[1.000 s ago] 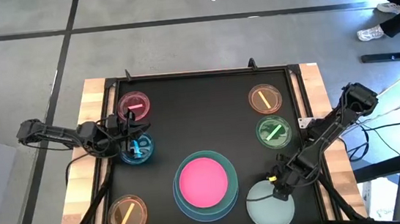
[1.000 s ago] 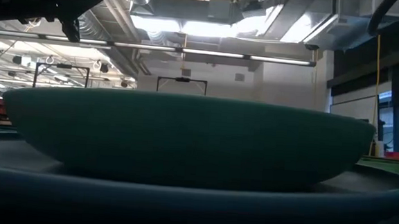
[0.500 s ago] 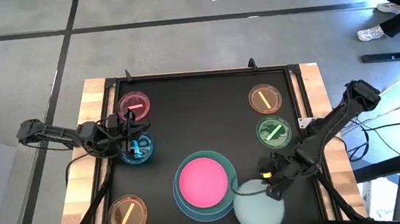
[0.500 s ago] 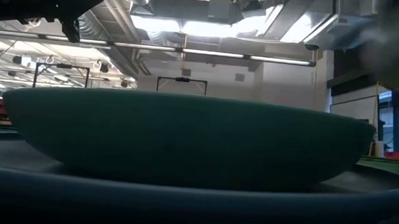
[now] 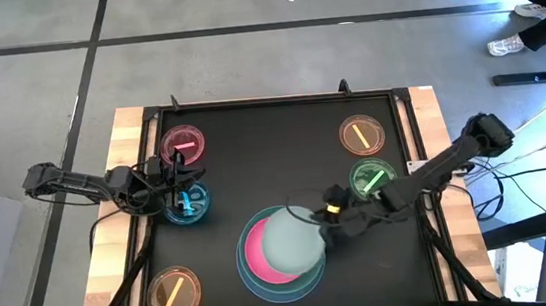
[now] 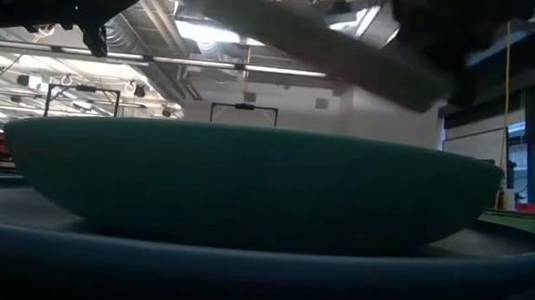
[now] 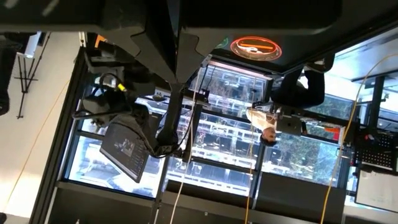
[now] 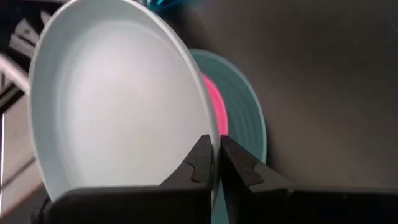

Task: Stack plastic plates
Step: Stack the white plate on top of the pink plate, then stack the light green plate on top of the white plate

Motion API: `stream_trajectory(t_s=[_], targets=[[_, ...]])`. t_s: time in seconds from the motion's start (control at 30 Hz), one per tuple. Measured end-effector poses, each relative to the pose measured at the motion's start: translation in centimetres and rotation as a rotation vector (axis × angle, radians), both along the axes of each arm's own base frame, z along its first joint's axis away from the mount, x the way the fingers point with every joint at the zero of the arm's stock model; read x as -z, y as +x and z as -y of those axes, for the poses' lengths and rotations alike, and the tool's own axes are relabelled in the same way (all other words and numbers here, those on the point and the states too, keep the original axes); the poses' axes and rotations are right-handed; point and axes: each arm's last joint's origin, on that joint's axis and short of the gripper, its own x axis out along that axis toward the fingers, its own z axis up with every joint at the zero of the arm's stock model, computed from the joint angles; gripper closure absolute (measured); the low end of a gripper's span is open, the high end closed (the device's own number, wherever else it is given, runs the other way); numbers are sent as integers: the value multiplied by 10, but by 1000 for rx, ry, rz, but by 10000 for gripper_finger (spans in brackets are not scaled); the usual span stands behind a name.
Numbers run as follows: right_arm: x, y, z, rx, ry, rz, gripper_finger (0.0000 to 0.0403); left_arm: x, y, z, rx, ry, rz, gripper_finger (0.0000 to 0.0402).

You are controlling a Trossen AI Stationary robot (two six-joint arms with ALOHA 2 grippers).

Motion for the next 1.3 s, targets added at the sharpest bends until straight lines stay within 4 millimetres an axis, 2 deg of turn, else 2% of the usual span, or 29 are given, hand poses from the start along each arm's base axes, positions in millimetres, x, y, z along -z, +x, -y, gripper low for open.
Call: stream_trajectory(t_s=[0.27, 0.5, 0.6, 0.73, 0.87, 1.0, 1.17, 1.3], targets=[[31, 32, 2, -33, 0, 35, 393, 0, 0, 0, 0, 0, 0, 395], [47, 37, -2, -48, 11, 4, 389, 0, 0, 0, 2, 0, 1, 395], [47, 38, -2, -46, 17, 11, 365, 0, 0, 0, 0, 0, 0, 395], [47, 38, -2, -101, -14, -3, 305, 0, 0, 0, 0, 0, 0, 395], [36, 37, 2, -201, -8, 4, 250, 0, 0, 0, 0, 0, 0, 395], [14, 26, 6, -265, -23, 19, 218, 0, 0, 0, 2, 1, 0, 395], [-8, -2, 15, -255, -96, -70, 209, 1, 0, 0, 12, -14, -3, 395], [-12, -26, 28, -197, -138, -226, 216, 1, 0, 0, 14, -16, -4, 395]])
